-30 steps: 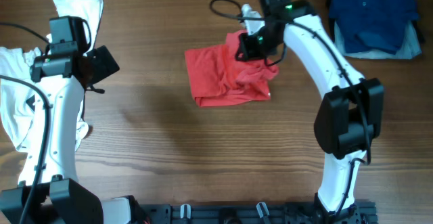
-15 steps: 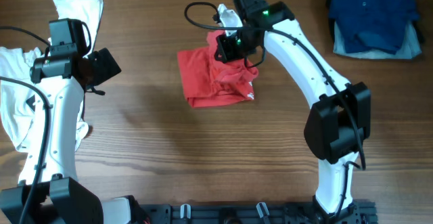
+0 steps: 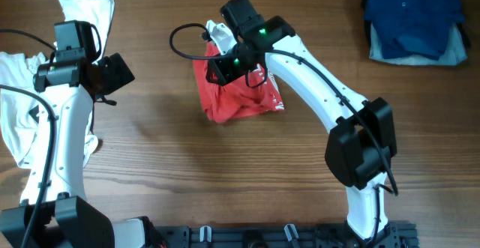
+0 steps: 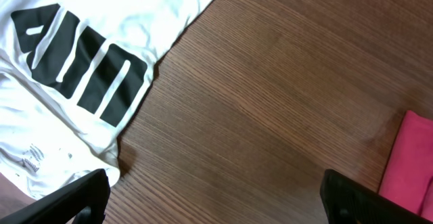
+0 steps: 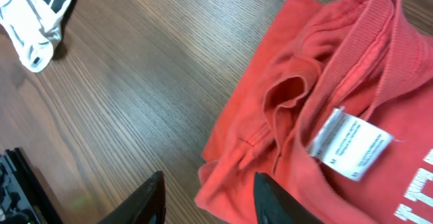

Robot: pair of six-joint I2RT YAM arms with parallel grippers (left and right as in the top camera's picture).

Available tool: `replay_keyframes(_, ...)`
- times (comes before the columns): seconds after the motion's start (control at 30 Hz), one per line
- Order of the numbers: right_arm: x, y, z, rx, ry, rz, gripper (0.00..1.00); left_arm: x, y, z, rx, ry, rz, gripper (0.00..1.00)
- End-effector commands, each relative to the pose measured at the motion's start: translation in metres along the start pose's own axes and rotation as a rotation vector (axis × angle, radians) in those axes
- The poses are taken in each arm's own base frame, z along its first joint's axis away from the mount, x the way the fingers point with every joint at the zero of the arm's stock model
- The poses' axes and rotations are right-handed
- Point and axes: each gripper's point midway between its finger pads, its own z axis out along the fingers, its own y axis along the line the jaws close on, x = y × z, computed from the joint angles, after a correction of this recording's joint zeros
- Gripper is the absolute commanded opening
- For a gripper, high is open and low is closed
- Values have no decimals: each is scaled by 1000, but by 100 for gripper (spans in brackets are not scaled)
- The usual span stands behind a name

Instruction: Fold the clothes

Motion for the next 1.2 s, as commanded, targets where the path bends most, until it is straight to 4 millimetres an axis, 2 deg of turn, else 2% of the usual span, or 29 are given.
replay_keyframes(0.0, -10, -22, -30, 59, -50, 17, 45, 4, 0, 2, 7, 11, -1, 100)
replay_keyframes(0.17, 6, -81, -50, 243, -8, 99, 51, 3, 0, 2, 7, 11, -1, 100)
replay_keyframes(0.27, 19, -94, -55, 258, 39, 82, 51, 3, 0, 2, 7, 11, -1, 100)
replay_keyframes(0.37, 33, -94, -53, 244, 96, 89, 51, 3, 0, 2, 7, 10, -1, 100)
replay_keyframes(0.57, 59, -57, -31, 64, 187, 37, 49, 5, -7, 2, 50, 24, -5, 100)
replay_keyframes(0.7, 75, -31, -19, 7, 253, -13, 40, 5, -7, 2, 50, 24, -5, 100)
replay_keyframes(0.93, 84, 22, 0, -59, 302, -164, 38, 6, -7, 2, 50, 25, -5, 100)
replay_keyframes(1.03, 87, 35, 4, -72, 313, -212, 38, 6, -7, 2, 50, 25, -5, 100)
replay_keyframes(1.17, 82, 40, 7, -72, 292, -237, 39, 6, -7, 2, 50, 25, -5, 100)
